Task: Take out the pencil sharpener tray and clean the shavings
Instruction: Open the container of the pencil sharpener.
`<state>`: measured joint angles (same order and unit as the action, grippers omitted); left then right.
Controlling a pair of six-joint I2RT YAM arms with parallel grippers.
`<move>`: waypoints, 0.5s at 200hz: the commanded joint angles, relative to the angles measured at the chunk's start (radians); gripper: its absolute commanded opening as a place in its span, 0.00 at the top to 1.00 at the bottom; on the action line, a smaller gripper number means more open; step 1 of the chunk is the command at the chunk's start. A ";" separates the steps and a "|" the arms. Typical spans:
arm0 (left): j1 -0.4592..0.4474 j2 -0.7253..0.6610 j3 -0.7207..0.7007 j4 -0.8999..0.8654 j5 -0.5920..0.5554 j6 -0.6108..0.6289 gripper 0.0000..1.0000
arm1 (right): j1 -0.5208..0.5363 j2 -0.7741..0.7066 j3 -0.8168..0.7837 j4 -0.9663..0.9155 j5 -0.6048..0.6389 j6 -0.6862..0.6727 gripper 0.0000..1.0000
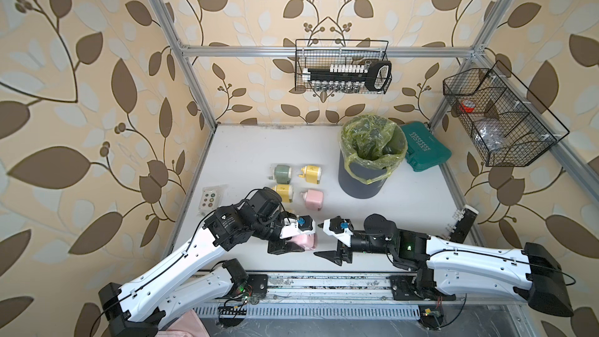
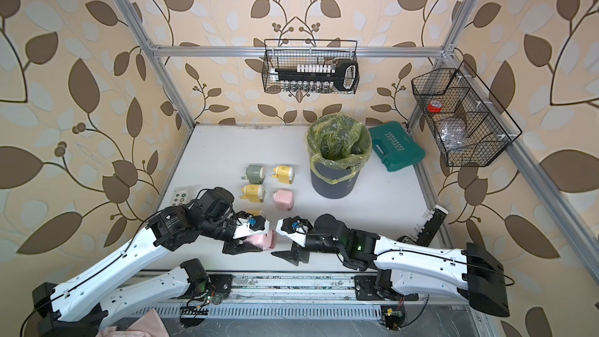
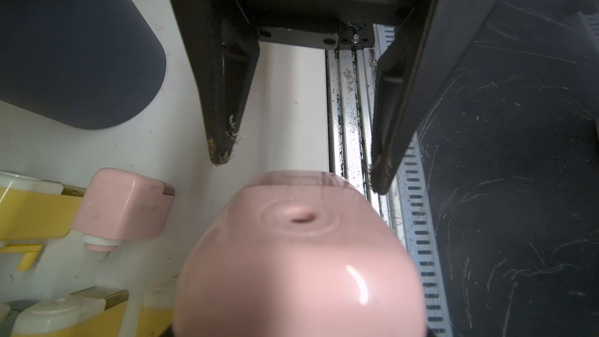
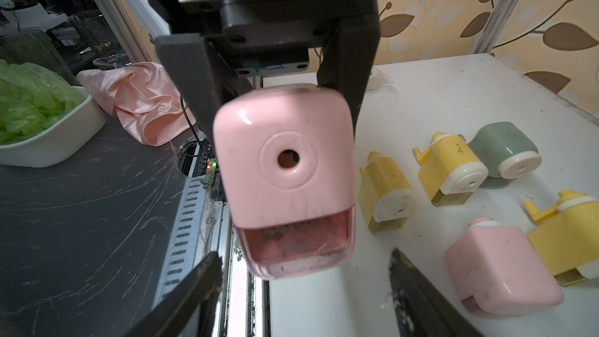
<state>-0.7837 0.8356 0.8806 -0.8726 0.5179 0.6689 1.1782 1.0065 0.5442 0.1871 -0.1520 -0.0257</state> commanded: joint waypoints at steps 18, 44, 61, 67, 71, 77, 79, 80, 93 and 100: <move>0.011 -0.020 -0.006 0.006 0.045 -0.018 1.00 | 0.004 0.006 0.033 0.063 -0.026 0.027 0.25; 0.011 -0.021 -0.012 0.009 0.051 -0.023 1.00 | 0.004 0.013 0.039 0.068 -0.035 0.031 0.27; 0.011 -0.026 -0.017 0.012 0.054 -0.026 1.00 | 0.005 0.019 0.046 0.061 -0.045 0.032 0.28; 0.011 -0.027 -0.017 0.014 0.054 -0.027 1.00 | 0.005 0.023 0.046 0.061 -0.049 0.032 0.29; 0.011 -0.029 -0.018 0.014 0.054 -0.028 1.00 | 0.005 0.025 0.047 0.061 -0.051 0.033 0.29; 0.011 -0.030 -0.017 0.014 0.054 -0.027 1.00 | 0.004 0.028 0.049 0.061 -0.056 0.032 0.30; 0.011 -0.030 -0.017 0.014 0.054 -0.026 1.00 | 0.004 0.029 0.049 0.063 -0.056 0.033 0.30; 0.011 -0.030 -0.017 0.014 0.055 -0.027 1.00 | 0.004 0.029 0.049 0.063 -0.056 0.033 0.30; 0.011 -0.034 -0.017 0.012 0.056 -0.029 1.00 | 0.005 0.037 0.051 0.065 -0.064 0.037 0.31; 0.011 -0.036 -0.017 0.011 0.057 -0.029 1.00 | 0.004 0.041 0.052 0.066 -0.071 0.038 0.31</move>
<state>-0.7837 0.8230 0.8604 -0.8722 0.5278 0.6502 1.1782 1.0309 0.5652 0.2333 -0.1875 -0.0002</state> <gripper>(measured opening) 0.572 0.693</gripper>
